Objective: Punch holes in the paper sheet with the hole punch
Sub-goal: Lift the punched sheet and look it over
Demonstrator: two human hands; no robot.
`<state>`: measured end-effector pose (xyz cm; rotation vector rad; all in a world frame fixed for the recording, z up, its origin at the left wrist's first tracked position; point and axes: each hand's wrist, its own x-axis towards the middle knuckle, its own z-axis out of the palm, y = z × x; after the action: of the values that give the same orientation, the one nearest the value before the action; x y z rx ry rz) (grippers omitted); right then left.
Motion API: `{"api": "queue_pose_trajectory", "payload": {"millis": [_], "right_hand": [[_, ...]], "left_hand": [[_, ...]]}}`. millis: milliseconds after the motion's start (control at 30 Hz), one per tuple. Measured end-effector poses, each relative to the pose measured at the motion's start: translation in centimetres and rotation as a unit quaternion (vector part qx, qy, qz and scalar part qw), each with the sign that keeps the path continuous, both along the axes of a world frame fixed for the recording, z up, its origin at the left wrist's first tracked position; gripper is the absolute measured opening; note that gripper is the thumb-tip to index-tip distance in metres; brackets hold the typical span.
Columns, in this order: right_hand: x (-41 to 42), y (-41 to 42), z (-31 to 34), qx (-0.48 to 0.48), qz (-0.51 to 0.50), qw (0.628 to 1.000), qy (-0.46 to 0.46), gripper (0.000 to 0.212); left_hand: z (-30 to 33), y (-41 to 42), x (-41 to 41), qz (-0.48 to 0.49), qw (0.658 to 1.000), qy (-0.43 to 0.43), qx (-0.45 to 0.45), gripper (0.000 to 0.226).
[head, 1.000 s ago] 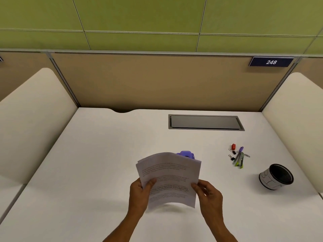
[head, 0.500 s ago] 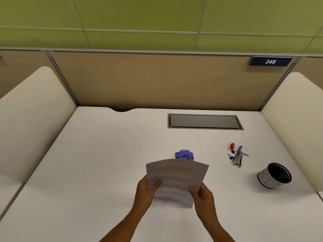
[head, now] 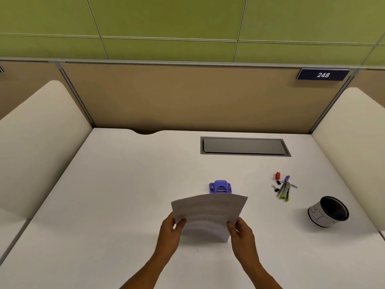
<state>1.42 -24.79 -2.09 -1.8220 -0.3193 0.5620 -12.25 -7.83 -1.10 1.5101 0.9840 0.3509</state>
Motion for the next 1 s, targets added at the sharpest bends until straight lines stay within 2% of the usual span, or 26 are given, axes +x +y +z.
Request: {"api": "queue_pose_trajectory", "payload": {"millis": [333,533,767,1000], "right_hand": [[1.4,-0.3,0.9,-0.017,0.012,1.0,-0.022,0.026],[1.2,0.2,-0.1,-0.035,0.048,0.998,0.004,0.03],[1.8,0.6,1.1,-0.028,0.018,0.999,-0.008,0.024],[1.6,0.5,0.0,-0.064,0.05,0.997,-0.003,0.026]], "left_hand": [[1.3,0.5,0.3,-0.004,1.0,-0.016,0.013,0.028],[1.2,0.6,0.9,-0.024,1.0,-0.002,-0.005,0.03],[2.4,0.8,1.3,0.007,1.0,-0.022,0.006,0.025],[1.2,0.7,0.8,-0.028,0.999,0.027,-0.025,0.029]]}}
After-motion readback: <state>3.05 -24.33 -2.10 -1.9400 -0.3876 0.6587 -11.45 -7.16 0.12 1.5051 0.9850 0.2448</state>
